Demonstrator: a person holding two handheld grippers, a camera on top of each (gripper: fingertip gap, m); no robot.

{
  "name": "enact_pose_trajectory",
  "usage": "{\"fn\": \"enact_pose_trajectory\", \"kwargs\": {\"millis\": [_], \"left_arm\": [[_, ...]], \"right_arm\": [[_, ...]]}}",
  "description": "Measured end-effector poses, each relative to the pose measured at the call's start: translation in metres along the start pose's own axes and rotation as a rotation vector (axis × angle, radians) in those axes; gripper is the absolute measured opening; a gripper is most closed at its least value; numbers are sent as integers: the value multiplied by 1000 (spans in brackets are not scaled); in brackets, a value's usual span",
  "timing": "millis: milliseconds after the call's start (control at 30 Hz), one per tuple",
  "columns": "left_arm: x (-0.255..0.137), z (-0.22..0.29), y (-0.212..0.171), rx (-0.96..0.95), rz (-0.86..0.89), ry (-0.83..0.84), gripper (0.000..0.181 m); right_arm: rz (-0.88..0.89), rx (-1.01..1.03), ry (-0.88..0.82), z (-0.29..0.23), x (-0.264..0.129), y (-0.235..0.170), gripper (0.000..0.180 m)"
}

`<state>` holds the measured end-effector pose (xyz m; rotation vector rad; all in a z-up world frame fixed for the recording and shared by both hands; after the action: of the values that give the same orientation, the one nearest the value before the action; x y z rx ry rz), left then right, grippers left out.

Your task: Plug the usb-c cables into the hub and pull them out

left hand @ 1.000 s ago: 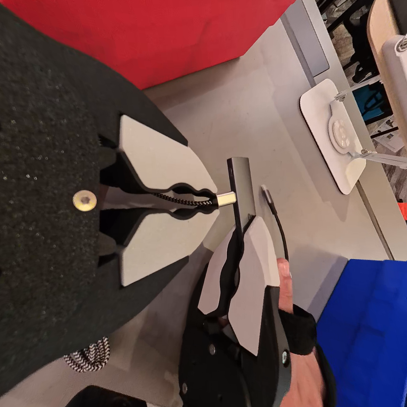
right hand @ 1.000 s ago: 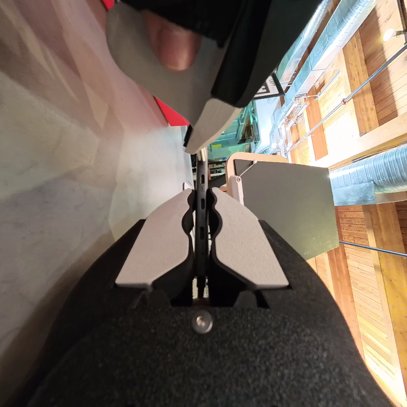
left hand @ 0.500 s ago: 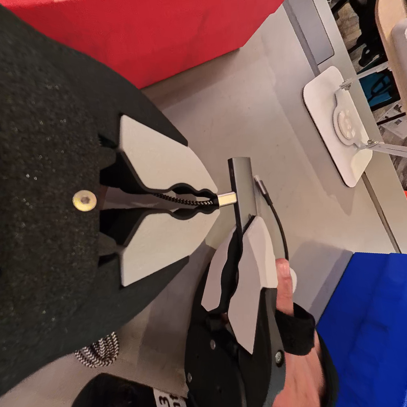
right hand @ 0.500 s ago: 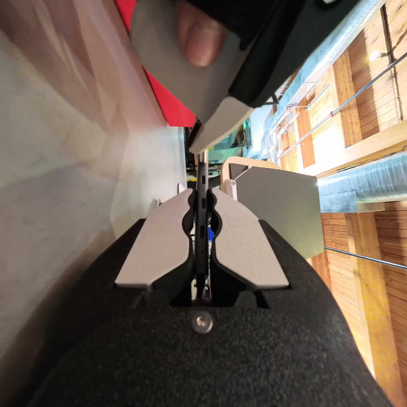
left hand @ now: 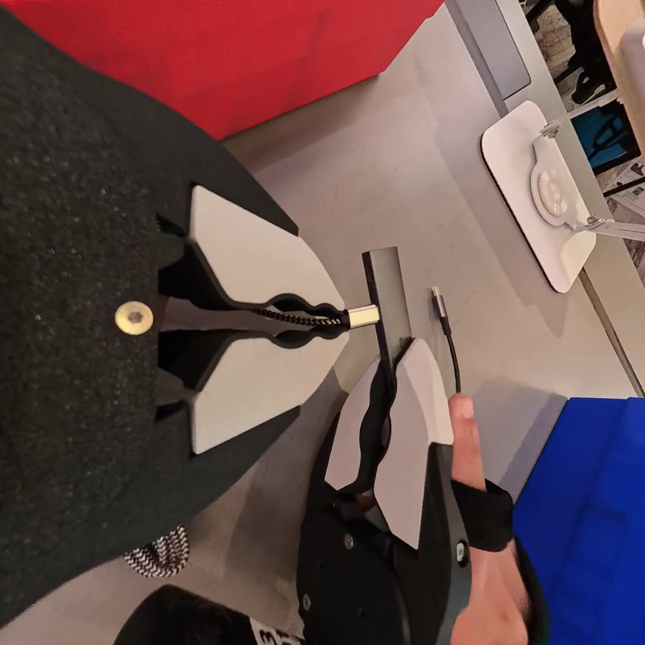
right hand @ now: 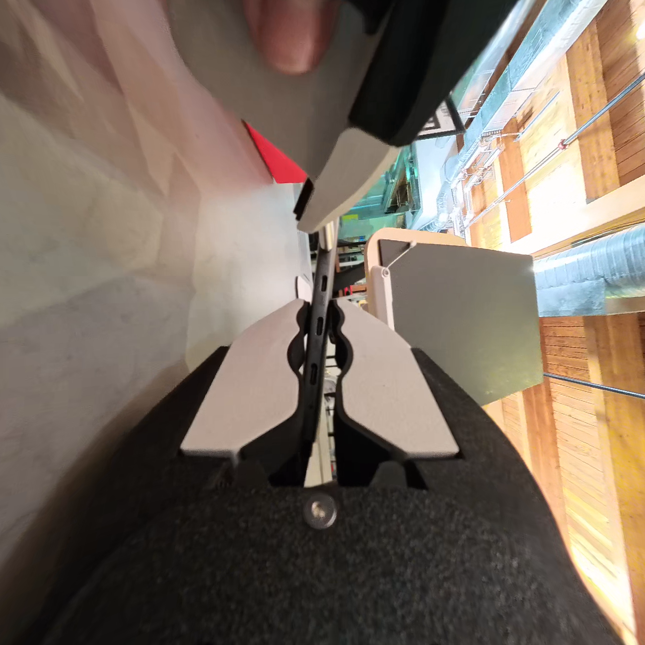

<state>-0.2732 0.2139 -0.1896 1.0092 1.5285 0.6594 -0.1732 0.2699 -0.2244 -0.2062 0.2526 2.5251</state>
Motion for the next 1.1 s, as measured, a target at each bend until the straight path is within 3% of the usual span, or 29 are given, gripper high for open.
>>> {"fn": "enact_pose_trajectory", "kwargs": {"millis": [133, 233, 1100], "left_arm": [[0, 3, 0, 19, -1, 2, 4], [0, 5, 0, 21, -3, 1, 4], [-2, 0, -3, 25, 24, -57, 3]], "right_arm": [[-77, 15, 17, -1, 7, -6, 15], [-99, 4, 13, 0, 6, -7, 9], [-31, 1, -30, -4, -3, -2, 6]]}}
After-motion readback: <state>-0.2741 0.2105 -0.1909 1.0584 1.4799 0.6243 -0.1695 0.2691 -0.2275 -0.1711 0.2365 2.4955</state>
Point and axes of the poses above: each gripper's, where its closed fingertips meet, x out along the fingers, y out of its top, z = x × y across the jaws, the point moved 8 cm from there along -x, back along the fingers, and after that the axes turned 11 degrees about y, right-handed, at the moved point
